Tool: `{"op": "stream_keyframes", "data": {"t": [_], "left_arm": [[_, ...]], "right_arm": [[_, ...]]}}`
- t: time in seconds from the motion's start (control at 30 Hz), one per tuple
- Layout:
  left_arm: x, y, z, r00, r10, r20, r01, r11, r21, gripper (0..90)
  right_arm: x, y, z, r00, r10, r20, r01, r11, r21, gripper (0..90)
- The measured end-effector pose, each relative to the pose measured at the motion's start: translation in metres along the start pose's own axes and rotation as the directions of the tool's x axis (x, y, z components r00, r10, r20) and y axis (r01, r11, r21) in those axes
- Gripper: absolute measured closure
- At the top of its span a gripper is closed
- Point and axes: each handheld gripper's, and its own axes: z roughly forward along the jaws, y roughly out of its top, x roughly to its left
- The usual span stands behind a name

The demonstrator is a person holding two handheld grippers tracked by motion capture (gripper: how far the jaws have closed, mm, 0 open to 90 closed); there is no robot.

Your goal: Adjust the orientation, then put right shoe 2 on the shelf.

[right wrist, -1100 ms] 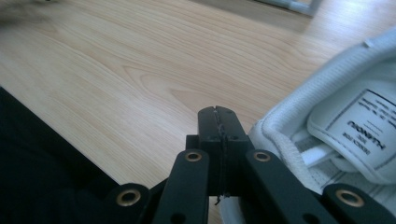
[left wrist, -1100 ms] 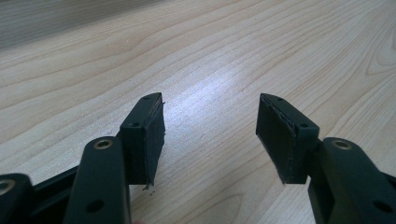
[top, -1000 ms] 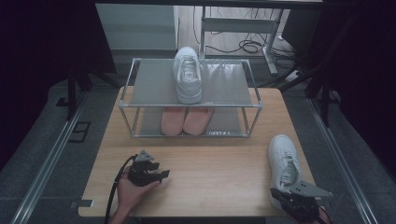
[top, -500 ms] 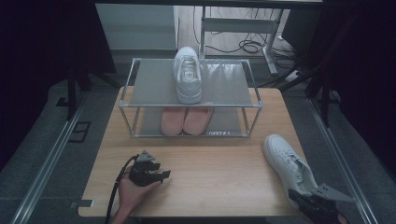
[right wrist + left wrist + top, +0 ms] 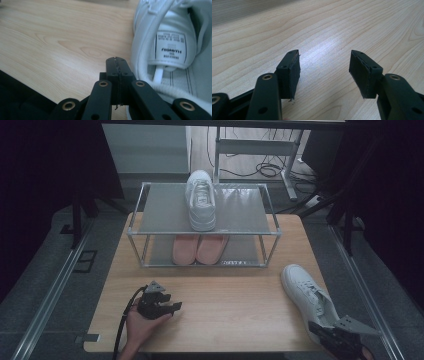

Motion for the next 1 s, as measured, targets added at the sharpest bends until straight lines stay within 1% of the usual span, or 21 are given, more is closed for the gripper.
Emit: {"op": "stream_keyframes", "data": {"t": [0.17,0.33,0.4,0.53,0.67,0.77,0.9,0.93,1.0], "left_arm": [[0.000,0.000,-0.001,1.0000,0.000,-0.001,0.000,1.0000,-0.002,42.2],[0.001,0.000,-0.002,1.0000,0.000,-0.001,0.000,1.0000,-0.005,42.2],[0.001,0.000,-0.002,1.0000,-0.001,-0.002,0.001,1.0000,-0.005,42.2],[0.002,0.000,-0.003,1.0000,-0.003,-0.003,0.003,1.0000,-0.007,42.2],[0.002,0.000,-0.003,0.9999,-0.010,-0.002,0.010,0.9999,-0.008,42.2],[0.002,-0.001,-0.003,0.9999,-0.010,-0.003,0.010,0.9999,-0.007,42.2],[0.002,-0.001,-0.005,1.0000,-0.009,-0.004,0.009,0.9999,-0.011,42.2],[0.002,0.000,-0.005,1.0000,-0.008,-0.003,0.008,0.9999,-0.013,42.2],[0.002,0.001,-0.005,1.0000,-0.009,-0.001,0.009,0.9999,-0.014,42.2]], "right_arm": [[0.002,0.015,-0.005,0.9997,-0.025,-0.005,0.024,0.999,-0.028,90.0],[0.003,0.036,-0.005,0.9981,-0.062,-0.006,0.062,0.997,-0.042,90.0],[0.001,0.044,-0.004,0.9976,-0.069,-0.010,0.068,0.996,-0.049,90.0],[-0.005,0.057,0.000,0.9974,-0.069,-0.018,0.068,0.996,-0.054,90.0],[-0.013,0.064,0.003,0.9978,-0.062,-0.023,0.061,0.997,-0.051,90.0],[-0.019,0.068,0.003,0.9981,-0.058,-0.019,0.057,0.997,-0.051,90.0],[-0.031,0.071,0.000,0.9992,-0.038,-0.013,0.037,0.998,-0.052,88.4],[-0.033,0.071,-0.001,0.9994,-0.035,-0.009,0.034,0.998,-0.049,86.6],[-0.039,0.071,-0.002,0.9996,-0.029,-0.007,0.029,0.999,-0.035,85.9]]}}
